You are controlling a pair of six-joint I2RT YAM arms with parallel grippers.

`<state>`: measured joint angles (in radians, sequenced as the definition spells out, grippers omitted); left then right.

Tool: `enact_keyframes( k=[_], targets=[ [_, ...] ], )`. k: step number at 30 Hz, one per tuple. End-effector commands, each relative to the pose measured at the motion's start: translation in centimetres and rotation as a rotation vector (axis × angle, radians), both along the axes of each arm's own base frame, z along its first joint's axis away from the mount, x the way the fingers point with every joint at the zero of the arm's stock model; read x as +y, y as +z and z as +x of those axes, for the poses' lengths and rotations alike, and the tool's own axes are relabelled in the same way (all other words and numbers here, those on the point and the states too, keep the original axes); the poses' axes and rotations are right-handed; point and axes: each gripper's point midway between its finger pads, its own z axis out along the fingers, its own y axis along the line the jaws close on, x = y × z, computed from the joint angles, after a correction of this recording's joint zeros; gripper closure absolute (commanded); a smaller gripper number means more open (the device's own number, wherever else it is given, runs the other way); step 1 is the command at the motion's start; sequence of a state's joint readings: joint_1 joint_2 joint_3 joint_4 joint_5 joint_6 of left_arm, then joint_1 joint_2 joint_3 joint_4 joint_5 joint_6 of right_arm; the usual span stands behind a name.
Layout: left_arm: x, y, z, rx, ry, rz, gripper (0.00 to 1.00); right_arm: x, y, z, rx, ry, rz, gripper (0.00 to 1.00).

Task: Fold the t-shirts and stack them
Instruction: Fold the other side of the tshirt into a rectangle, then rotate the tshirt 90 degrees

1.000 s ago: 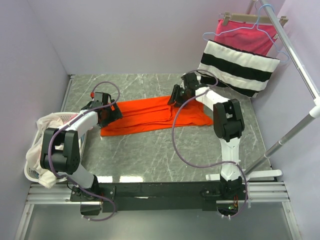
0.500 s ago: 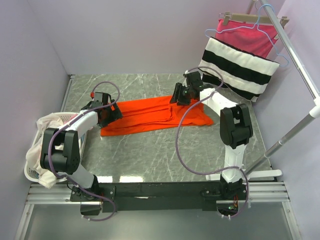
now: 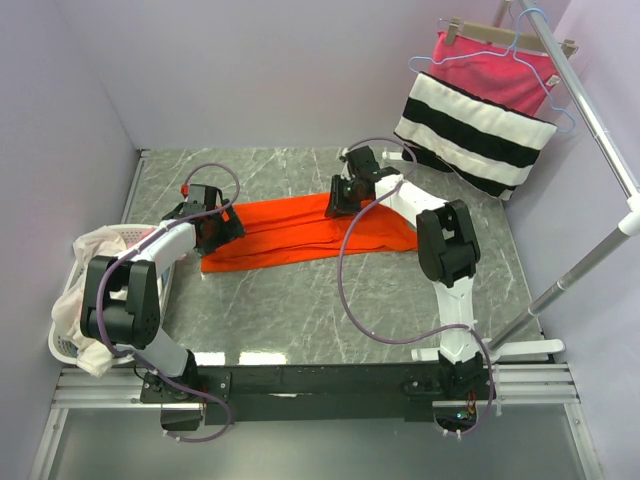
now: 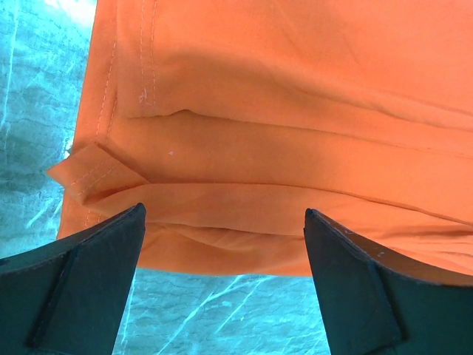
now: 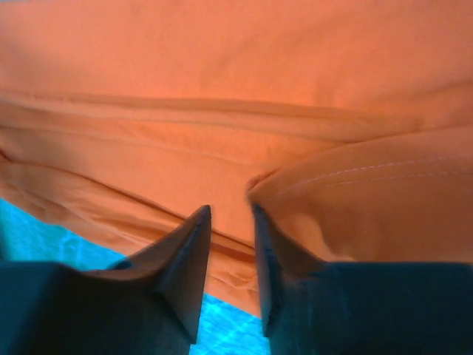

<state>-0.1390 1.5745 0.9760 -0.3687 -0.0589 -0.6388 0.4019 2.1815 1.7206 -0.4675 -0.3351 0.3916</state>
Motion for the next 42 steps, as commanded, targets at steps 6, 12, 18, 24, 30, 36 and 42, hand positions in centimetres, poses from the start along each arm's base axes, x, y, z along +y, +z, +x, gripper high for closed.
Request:
enact_keyframes(
  k=[6, 12, 18, 24, 30, 36, 42],
  targets=[
    [0.1, 2.1, 1.0, -0.056, -0.006, 0.018, 0.06, 2.1, 1.5, 0.9, -0.015, 0.064, 0.055, 0.71],
    [0.0, 3.0, 1.2, -0.086, -0.011, 0.012, 0.06, 0.1, 4.0, 1.0, -0.112, 0.002, 0.017, 0.62],
    [-0.7, 4.2, 2.6, -0.143, -0.034, -0.016, 0.04, -5.9, 5.7, 0.9, -0.171, -0.162, -0.067, 0.5],
    [-1.9, 4.6, 7.0, -0.188, -0.068, -0.04, 0.04, -11.6, 3.1, 0.4, -0.126, -0.305, -0.187, 0.47],
    [-3.8, 2.2, 11.4, -0.154, -0.123, -0.081, 0.06, -13.5, -0.3, 0.6, -0.033, -0.341, -0.276, 0.47],
    [-3.6, -2.0, 10.0, -0.033, -0.09, -0.065, 0.08, -13.1, -2.6, 1.6, 0.029, -0.335, -0.305, 0.47],
    [-2.9, -5.3, 3.7, 0.106, -0.046, -0.047, 0.09, -10.4, -4.5, 1.9, 0.089, -0.239, -0.295, 0.47]
  ],
)
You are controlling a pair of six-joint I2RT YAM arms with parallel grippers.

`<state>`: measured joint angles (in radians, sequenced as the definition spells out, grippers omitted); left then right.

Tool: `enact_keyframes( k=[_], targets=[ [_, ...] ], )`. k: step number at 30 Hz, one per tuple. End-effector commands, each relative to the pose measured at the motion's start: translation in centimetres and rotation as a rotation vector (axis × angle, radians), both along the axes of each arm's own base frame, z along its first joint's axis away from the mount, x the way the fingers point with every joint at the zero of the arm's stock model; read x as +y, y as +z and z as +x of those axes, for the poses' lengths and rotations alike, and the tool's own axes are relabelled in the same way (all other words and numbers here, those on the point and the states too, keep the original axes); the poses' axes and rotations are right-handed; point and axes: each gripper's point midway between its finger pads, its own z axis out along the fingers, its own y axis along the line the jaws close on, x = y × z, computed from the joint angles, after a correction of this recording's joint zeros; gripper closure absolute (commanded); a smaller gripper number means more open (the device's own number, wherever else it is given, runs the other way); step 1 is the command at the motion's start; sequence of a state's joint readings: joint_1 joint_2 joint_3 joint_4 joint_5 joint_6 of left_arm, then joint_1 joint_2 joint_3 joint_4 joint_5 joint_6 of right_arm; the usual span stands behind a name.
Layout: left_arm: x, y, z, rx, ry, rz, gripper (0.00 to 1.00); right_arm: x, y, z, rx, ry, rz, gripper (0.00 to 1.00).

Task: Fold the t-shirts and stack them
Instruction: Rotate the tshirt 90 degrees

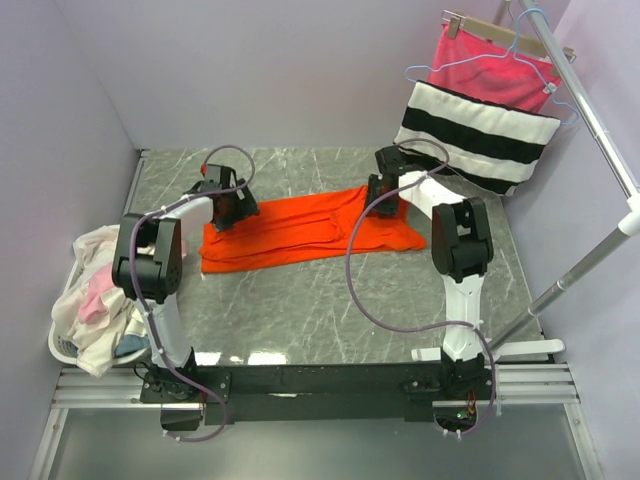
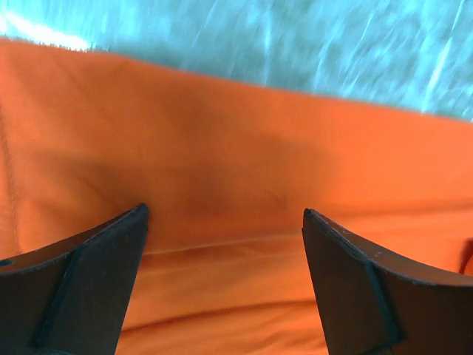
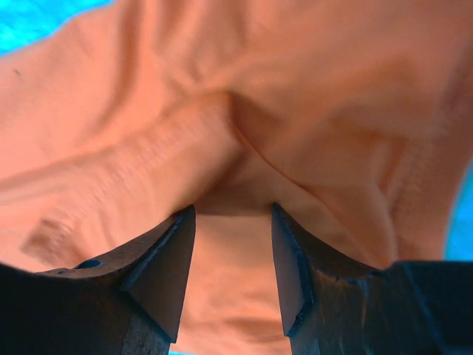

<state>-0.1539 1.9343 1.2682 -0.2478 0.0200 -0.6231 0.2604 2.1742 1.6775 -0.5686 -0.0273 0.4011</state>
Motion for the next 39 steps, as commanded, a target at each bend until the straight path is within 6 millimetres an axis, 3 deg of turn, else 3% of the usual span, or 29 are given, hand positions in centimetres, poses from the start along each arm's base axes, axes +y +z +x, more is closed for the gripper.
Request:
enact_keyframes(
  k=[1, 3, 5, 6, 8, 14, 16, 18, 20, 22, 23, 25, 26, 28, 29, 31, 32, 33, 34, 35, 36, 37, 38, 39],
  targets=[
    [0.2, -3.1, -6.4, 0.166, 0.023, 0.019, 0.09, 2.5, -0.9, 0.2, 0.058, 0.078, 0.002, 0.47],
    [0.2, -3.8, -8.9, 0.206, 0.021, 0.022, 0.09, 4.1, -2.0, -0.1, 0.082, 0.128, 0.004, 0.47],
    [-0.6, -3.3, -10.6, 0.208, 0.01, 0.015, 0.09, 6.1, -1.4, 0.1, 0.089, 0.187, 0.018, 0.47],
    [-0.6, -4.2, -12.5, 0.243, 0.015, 0.014, 0.09, 7.0, -1.7, 0.2, 0.107, 0.212, 0.02, 0.46],
    [-2.3, -3.5, -14.2, 0.236, -0.023, -0.011, 0.09, 9.1, -1.9, -0.2, 0.121, 0.273, 0.029, 0.46],
    [-6.7, -4.6, -22.4, 0.356, -0.159, -0.069, 0.08, 13.9, -2.6, -0.9, 0.141, 0.451, 0.075, 0.45],
    [-7.4, -5.0, -25.2, 0.396, -0.189, -0.065, 0.08, 15.2, -1.9, -0.8, 0.101, 0.504, 0.085, 0.45],
    [-7.3, -4.3, -26.8, 0.406, -0.186, -0.07, 0.07, 15.4, 0.0, 0.6, 0.012, 0.503, 0.086, 0.44],
    [-7.6, -3.0, -27.4, 0.377, -0.201, -0.077, 0.07, 14.8, 1.7, 2.0, -0.054, 0.468, 0.111, 0.44],
    [-7.2, -1.9, -28.0, 0.377, -0.205, -0.059, 0.06, 14.3, 5.0, 3.8, -0.162, 0.433, 0.167, 0.43],
    [-7.1, -0.7, -27.9, 0.349, -0.209, -0.065, 0.06, 12.6, 7.3, 5.2, -0.213, 0.378, 0.194, 0.43],
    [-6.5, 1.6, -27.1, 0.305, -0.212, -0.026, 0.05, 11.2, 9.7, 6.7, -0.286, 0.346, 0.217, 0.42],
    [-6.6, 3.1, -26.4, 0.255, -0.217, -0.03, 0.05, 9.9, 12.0, 7.3, -0.336, 0.326, 0.213, 0.42],
    [-7.1, 7.0, -23.8, 0.125, -0.235, -0.023, 0.02, 8.5, 14.0, 7.8, -0.393, 0.309, 0.179, 0.42],
    [-7.3, 8.5, -22.5, 0.06, -0.234, -0.017, 0.0, 7.8, 16.2, 7.7, -0.438, 0.312, 0.159, 0.41],
    [-8.2, 12.7, -18.6, -0.126, -0.259, -0.003, 0.01, 6.8, 16.5, 6.8, -0.444, 0.3, 0.123, 0.41],
    [-8.7, 13.0, -17.1, -0.156, -0.27, 0.013, 0.01, 6.0, 18.2, 6.2, -0.474, 0.274, 0.1, 0.41],
    [-9.2, 15.1, -15.1, -0.228, -0.292, 0.027, 0.0, 5.3, 17.0, 5.2, -0.438, 0.264, 0.085, 0.41],
    [-9.9, 15.8, -13.7, -0.263, -0.308, 0.03, 0.01, 5.1, 16.8, 4.5, -0.427, 0.261, 0.077, 0.41],
    [-11.5, 15.1, -11.7, -0.268, -0.344, 0.022, 0.0, 4.8, 18.3, 3.4, -0.447, 0.258, 0.087, 0.41],
    [-12.7, 17.1, -9.6, -0.33, -0.376, 0.022, 0.0, 4.5, 16.4, 2.0, -0.407, 0.257, 0.085, 0.41],
    [-13.4, 17.3, -8.1, -0.342, -0.378, 0.017, 0.01, 4.4, 16.1, 1.1, -0.398, 0.255, 0.086, 0.41],
    [-15.4, 15.1, -6.4, -0.302, -0.424, -0.005, 0.0, 4.1, 17.3, 0.0, -0.417, 0.248, 0.097, 0.41],
    [-16.6, 17.5, -4.1, -0.368, -0.44, -0.027, 0.01, 3.7, 15.4, -1.4, -0.376, 0.242, 0.09, 0.41]
  ],
)
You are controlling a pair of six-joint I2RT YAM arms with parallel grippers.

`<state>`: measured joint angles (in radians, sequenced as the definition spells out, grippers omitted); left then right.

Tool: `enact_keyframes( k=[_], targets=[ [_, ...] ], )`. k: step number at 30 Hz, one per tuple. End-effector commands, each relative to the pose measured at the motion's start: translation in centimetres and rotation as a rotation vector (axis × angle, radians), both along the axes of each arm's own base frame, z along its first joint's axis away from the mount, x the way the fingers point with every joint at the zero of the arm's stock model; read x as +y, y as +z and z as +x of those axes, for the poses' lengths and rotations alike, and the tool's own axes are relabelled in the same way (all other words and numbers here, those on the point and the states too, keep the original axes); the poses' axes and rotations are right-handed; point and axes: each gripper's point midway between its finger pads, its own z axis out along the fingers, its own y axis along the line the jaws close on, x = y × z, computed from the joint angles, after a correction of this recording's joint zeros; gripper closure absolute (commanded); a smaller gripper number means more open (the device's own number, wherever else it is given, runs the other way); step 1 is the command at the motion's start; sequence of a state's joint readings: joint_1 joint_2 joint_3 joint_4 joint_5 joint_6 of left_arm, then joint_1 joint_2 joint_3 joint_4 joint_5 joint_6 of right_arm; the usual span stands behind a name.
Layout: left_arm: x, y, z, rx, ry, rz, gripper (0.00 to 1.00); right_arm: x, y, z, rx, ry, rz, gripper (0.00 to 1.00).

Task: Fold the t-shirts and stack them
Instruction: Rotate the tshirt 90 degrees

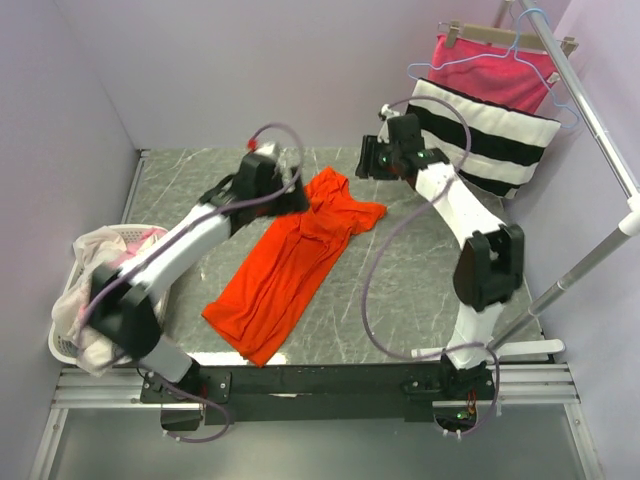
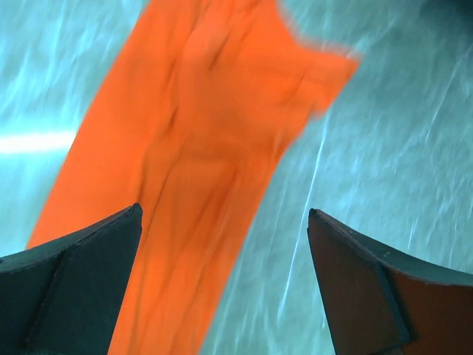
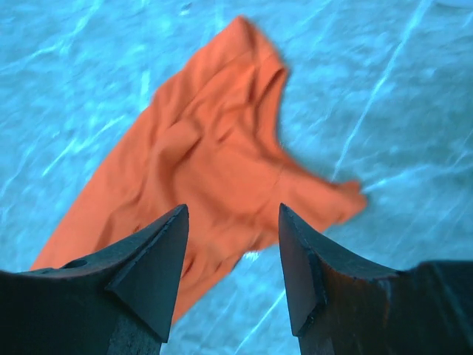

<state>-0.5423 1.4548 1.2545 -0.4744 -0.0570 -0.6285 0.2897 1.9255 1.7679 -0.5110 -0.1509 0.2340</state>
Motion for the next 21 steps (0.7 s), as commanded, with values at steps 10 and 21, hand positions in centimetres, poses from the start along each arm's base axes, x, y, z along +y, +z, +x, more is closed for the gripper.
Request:
enact_keyframes(
  k=[10, 21],
  targets=[
    [-14.3, -3.8, 13.9, -0.09, -0.447, -0.183, 0.0, 0.4, -5.4, -13.3, 0.148, 0.059, 0.042, 0.41],
    [-16.3, -12.4, 13.6, 0.091, -0.575, -0.192, 0.0, 5.1, -8.8, -18.2, 0.259, 0.188, 0.088, 0.42]
  ],
)
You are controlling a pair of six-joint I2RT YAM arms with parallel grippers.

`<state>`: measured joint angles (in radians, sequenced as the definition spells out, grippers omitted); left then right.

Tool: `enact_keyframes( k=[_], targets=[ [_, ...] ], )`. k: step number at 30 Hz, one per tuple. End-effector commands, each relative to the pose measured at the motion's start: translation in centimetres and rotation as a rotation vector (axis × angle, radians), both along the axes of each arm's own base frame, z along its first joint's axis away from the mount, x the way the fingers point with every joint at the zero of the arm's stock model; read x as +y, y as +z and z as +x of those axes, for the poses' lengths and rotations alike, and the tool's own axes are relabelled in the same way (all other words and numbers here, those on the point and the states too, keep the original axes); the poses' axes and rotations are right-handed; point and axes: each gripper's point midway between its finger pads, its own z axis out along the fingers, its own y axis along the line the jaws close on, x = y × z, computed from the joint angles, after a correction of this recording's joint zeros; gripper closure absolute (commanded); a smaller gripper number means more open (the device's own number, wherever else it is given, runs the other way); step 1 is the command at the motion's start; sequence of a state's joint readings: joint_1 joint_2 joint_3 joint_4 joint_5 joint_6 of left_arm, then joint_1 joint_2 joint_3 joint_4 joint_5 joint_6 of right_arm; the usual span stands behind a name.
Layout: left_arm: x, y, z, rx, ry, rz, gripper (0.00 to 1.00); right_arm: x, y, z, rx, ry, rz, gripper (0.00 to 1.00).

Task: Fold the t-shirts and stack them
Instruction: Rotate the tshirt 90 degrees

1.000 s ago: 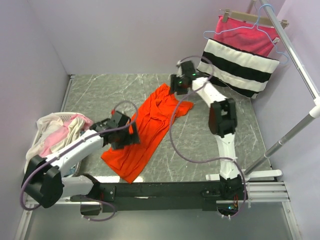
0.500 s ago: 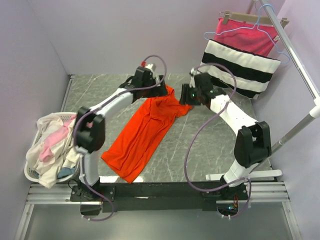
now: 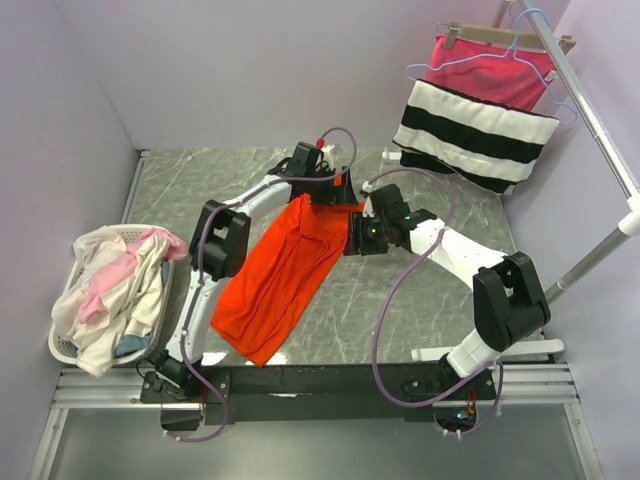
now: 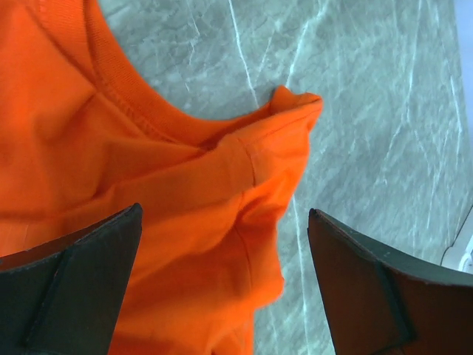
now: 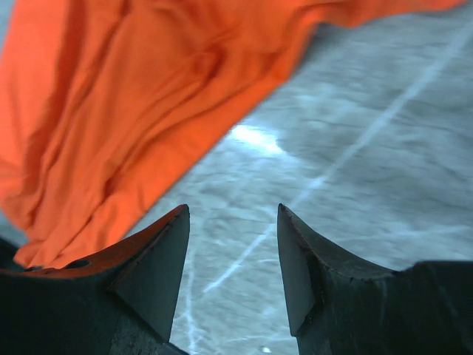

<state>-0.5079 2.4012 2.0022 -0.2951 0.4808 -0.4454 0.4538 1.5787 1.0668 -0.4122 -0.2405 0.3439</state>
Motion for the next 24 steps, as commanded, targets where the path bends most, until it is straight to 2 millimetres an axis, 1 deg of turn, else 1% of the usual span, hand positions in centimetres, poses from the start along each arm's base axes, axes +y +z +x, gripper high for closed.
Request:
enact_keyframes(
  k=[1, 3, 4, 5, 6, 7, 8, 9, 11, 12, 13, 14, 15, 16, 17, 18, 19, 20, 21, 22, 24],
  targets=[
    [-0.7, -2.0, 0.1, 0.03, -0.069, 0.011, 0.0, 2.4, 1.3, -0.1, -0.032, 0.036, 0.068, 0.42],
    [-0.3, -2.7, 0.9, 0.035, -0.054, 0.027, 0.0, 3.3, 1.6, -0.4, -0.026, 0.061, 0.08, 0.42],
    [-0.1, -4.5, 1.1, 0.062, -0.048, 0.037, 0.01, 3.6, 1.6, -0.5, -0.022, 0.068, 0.08, 0.42],
    [0.1, -4.3, 2.1, 0.058, -0.018, 0.04, 0.0, 3.9, 1.8, -0.5, -0.022, 0.075, 0.085, 0.42],
    [0.9, -4.7, 3.1, 0.059, 0.011, 0.043, 0.01, 4.4, 1.9, -0.8, -0.013, 0.094, 0.099, 0.42],
    [1.3, -5.7, 3.6, 0.069, 0.025, 0.045, 0.01, 4.9, 1.9, -1.2, -0.007, 0.108, 0.105, 0.42],
    [1.8, -5.7, 4.4, 0.073, 0.051, 0.032, 0.0, 5.3, 1.9, -1.3, -0.004, 0.116, 0.112, 0.42],
    [2.9, -5.6, 5.9, 0.053, 0.09, 0.018, 0.01, 5.9, 2.2, -1.5, -0.001, 0.139, 0.134, 0.42],
    [4.2, -5.9, 7.3, 0.056, 0.145, -0.002, 0.0, 7.0, 2.2, -2.2, 0.012, 0.17, 0.148, 0.42],
    [5.7, -5.5, 8.9, 0.028, 0.182, -0.026, 0.01, 7.5, 2.3, -2.3, 0.009, 0.185, 0.157, 0.42],
    [6.4, -5.6, 9.6, 0.026, 0.204, -0.035, 0.01, 8.1, 2.3, -2.5, 0.018, 0.204, 0.167, 0.42],
    [7.0, -5.1, 10.5, 0.019, 0.226, -0.053, 0.0, 8.9, 2.6, -2.8, 0.014, 0.226, 0.173, 0.42],
    [8.1, -5.0, 11.4, 0.012, 0.252, -0.061, 0.01, 9.4, 2.7, -3.0, 0.016, 0.24, 0.178, 0.42],
    [8.7, -5.1, 12.1, 0.001, 0.269, -0.067, 0.0, 10.0, 2.3, -3.3, 0.029, 0.257, 0.182, 0.42],
    [9.4, -4.5, 12.9, -0.015, 0.283, -0.076, 0.01, 10.9, 2.6, -3.5, 0.025, 0.282, 0.191, 0.42],
    [9.6, -4.3, 13.2, -0.025, 0.29, -0.078, 0.01, 11.4, 2.6, -3.8, 0.032, 0.299, 0.199, 0.42],
    [9.9, -4.0, 13.7, -0.046, 0.303, -0.078, 0.01, 11.9, 1.8, -3.9, 0.053, 0.314, 0.195, 0.42],
    [10.4, -3.9, 14.1, -0.055, 0.32, -0.079, 0.01, 12.7, 2.2, -4.2, 0.058, 0.341, 0.211, 0.42],
    [10.6, -3.5, 14.5, -0.069, 0.328, -0.085, 0.01, 13.4, 1.9, -4.8, 0.07, 0.368, 0.206, 0.42],
    [10.8, -3.1, 14.9, -0.087, 0.345, -0.086, 0.01, 13.8, 1.2, -5.1, 0.089, 0.379, 0.197, 0.42],
    [11.4, -2.3, 15.7, -0.11, 0.38, -0.09, 0.0, 15.1, 1.3, -5.9, 0.097, 0.418, 0.204, 0.42]
  ],
)
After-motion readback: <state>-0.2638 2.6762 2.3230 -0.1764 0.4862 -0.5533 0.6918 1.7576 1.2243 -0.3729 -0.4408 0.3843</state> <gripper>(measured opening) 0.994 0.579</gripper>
